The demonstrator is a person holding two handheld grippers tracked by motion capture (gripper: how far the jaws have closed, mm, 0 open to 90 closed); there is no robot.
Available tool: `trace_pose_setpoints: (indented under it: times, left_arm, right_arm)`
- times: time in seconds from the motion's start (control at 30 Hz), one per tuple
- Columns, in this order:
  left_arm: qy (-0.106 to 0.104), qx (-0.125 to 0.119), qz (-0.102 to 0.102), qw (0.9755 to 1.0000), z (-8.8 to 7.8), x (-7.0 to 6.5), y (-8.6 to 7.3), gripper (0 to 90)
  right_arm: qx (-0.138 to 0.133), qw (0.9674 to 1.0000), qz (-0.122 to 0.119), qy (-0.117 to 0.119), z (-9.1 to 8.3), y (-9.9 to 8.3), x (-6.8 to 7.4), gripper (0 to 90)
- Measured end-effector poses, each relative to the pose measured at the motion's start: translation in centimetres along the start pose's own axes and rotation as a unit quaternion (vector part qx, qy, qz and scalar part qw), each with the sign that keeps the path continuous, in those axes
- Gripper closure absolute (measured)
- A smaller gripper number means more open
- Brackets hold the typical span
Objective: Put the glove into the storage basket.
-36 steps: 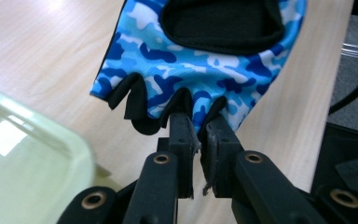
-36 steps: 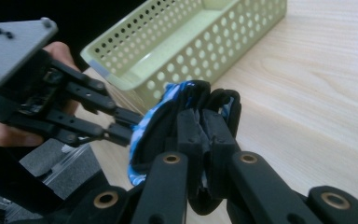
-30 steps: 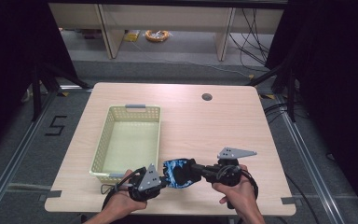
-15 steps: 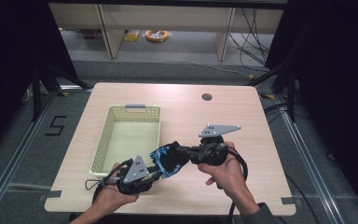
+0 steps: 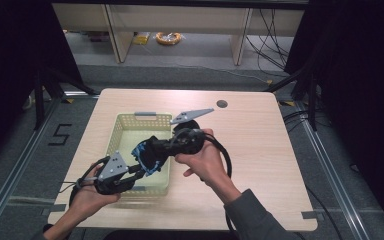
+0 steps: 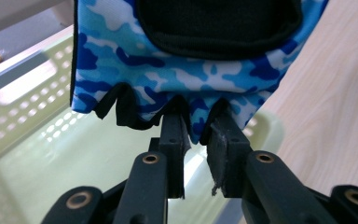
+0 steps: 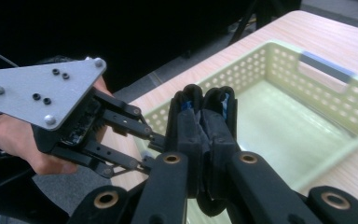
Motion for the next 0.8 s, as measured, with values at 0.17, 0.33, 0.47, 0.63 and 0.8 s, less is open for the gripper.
trace_pose_setpoints:
  times: [0.17,0.33,0.47,0.63,0.8]
  left_arm:
    - [0.015,0.015,-0.003,0.9998,-1.2,2.0,-1.2,75.7]
    - [0.026,0.027,-0.012,0.9992,-2.4,3.6,-2.4,76.2]
    - [0.025,0.041,-0.006,0.9988,-3.2,4.7,-3.3,76.1]
    - [0.03,0.05,-0.021,0.9981,-3.8,5.5,-4.1,75.9]
    - [0.031,0.053,-0.027,0.9978,-4.1,6.1,-4.7,69.3]
  right_arm:
    - [0.009,0.9998,0.012,0.016,3.6,0.5,0.4,87.7]
    - [0.011,0.9995,0.023,0.02,5.8,0.4,0.2,87.6]
    - [0.016,0.9991,0.033,0.022,7.9,-0.1,0.0,87.6]
    - [0.021,0.9987,0.043,0.019,9.1,-0.5,-0.3,87.6]
    - [0.024,0.9983,0.05,0.017,10.4,-1.0,-0.5,87.7]
Point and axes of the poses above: each handheld gripper's, and its own axes: z roughly forward along the jaws, y roughly out of its top, x roughly to its left, the point moved 4 cm from there along z, roughly forward along the jaws, and after that the axes turned 12 degrees about -x, right-handed, at the moved point
